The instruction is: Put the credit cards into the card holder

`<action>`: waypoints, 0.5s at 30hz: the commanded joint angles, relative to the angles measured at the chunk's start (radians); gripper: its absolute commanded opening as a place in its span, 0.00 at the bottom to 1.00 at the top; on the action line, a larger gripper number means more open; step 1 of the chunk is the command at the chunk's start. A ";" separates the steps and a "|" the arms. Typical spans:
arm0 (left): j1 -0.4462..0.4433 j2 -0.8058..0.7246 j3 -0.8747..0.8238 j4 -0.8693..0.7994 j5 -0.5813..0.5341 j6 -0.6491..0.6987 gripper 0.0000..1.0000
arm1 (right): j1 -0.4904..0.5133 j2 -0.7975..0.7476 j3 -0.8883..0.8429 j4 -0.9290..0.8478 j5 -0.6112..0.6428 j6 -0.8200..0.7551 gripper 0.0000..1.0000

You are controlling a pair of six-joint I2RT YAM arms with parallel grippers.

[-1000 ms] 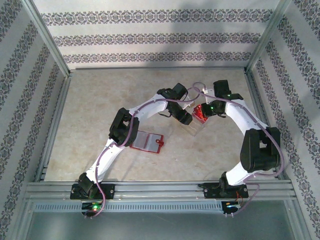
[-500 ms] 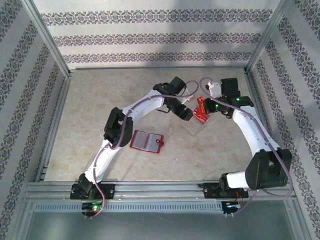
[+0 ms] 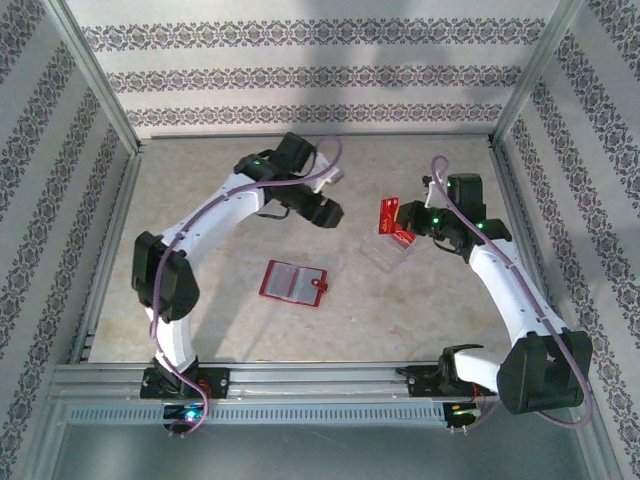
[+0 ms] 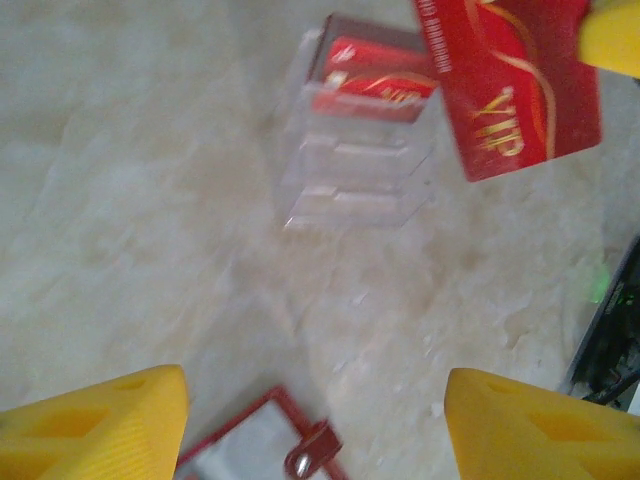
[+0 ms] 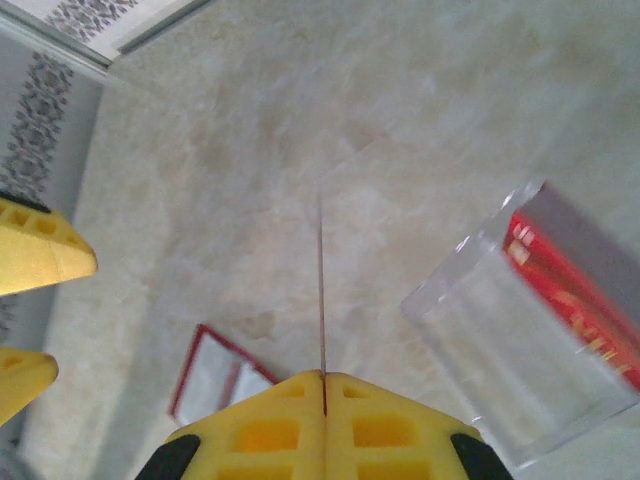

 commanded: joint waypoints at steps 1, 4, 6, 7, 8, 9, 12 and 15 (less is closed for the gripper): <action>0.046 -0.081 -0.086 -0.083 0.002 0.071 0.66 | 0.043 -0.060 -0.064 0.152 -0.068 0.211 0.00; 0.074 -0.133 -0.162 -0.145 -0.027 0.135 0.64 | 0.094 -0.073 -0.103 0.169 -0.058 0.304 0.00; 0.087 -0.169 -0.236 -0.149 -0.047 0.169 0.62 | 0.146 -0.076 -0.141 0.202 -0.047 0.356 0.00; 0.092 -0.184 -0.268 -0.139 -0.053 0.180 0.60 | 0.172 -0.077 -0.159 0.222 -0.034 0.375 0.00; 0.099 -0.197 -0.307 -0.126 -0.058 0.191 0.59 | 0.204 -0.078 -0.182 0.243 -0.013 0.392 0.00; 0.102 -0.209 -0.343 -0.113 -0.064 0.202 0.55 | 0.240 -0.076 -0.200 0.266 0.006 0.417 0.00; 0.105 -0.219 -0.399 -0.108 -0.080 0.238 0.42 | 0.325 -0.065 -0.242 0.323 0.038 0.475 0.00; 0.108 -0.185 -0.428 -0.102 -0.111 0.238 0.26 | 0.397 -0.054 -0.282 0.381 0.078 0.506 0.00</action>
